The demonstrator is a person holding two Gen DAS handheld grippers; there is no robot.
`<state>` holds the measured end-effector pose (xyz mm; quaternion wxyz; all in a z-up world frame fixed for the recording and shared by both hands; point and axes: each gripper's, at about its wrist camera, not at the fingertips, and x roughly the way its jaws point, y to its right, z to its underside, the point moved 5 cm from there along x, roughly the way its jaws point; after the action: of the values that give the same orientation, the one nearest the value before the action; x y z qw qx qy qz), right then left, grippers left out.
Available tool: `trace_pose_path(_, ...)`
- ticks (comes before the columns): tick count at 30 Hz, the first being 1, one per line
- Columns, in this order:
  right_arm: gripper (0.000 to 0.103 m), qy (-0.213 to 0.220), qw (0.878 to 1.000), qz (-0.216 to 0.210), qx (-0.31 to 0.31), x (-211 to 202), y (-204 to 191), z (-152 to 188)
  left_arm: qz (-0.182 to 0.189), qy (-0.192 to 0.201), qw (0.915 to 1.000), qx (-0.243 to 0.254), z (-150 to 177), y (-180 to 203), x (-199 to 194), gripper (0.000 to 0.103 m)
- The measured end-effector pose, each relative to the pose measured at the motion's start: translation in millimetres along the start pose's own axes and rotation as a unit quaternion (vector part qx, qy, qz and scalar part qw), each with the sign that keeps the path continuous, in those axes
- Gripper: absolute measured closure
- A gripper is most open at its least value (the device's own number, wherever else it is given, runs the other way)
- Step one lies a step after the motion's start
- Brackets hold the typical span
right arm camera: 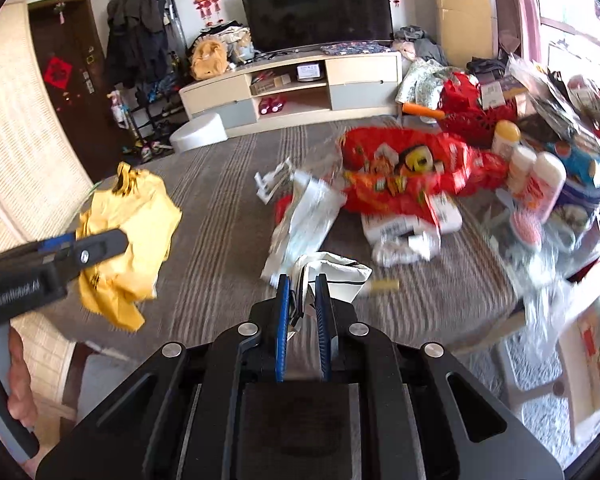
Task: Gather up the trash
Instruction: 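Carry both items over the grey bin and open both grippers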
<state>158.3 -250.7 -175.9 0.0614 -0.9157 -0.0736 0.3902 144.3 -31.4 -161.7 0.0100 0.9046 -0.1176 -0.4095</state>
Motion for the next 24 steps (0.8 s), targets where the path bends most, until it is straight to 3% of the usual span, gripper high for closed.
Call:
trace_pose_path(9,0.089,-0.057,0.998,-0.01,0.002,15.2,11.2,80.6,0.046,-0.035,0.9982,-0.013,106.0,24.5,9.2,0.048)
trace_pose_path(14,0.088,-0.078,0.997,-0.02,0.013,42.5,20.0,114.2,0.054,-0.067,0.9963,-0.006,160.6,37.1,46.5,0.048)
trace_pose_path(19,0.088,-0.142,0.989,-0.029,0.027,80.3,26.1,148.5,0.047,-0.116,0.992,0.013,204.0,38.5,96.5,0.048)
trace_pose_path(24,0.088,-0.172,0.985,-0.019,0.019,102.7,23.7,160.7,0.059,-0.154,0.9862,0.017,224.9,47.8,133.5,0.048)
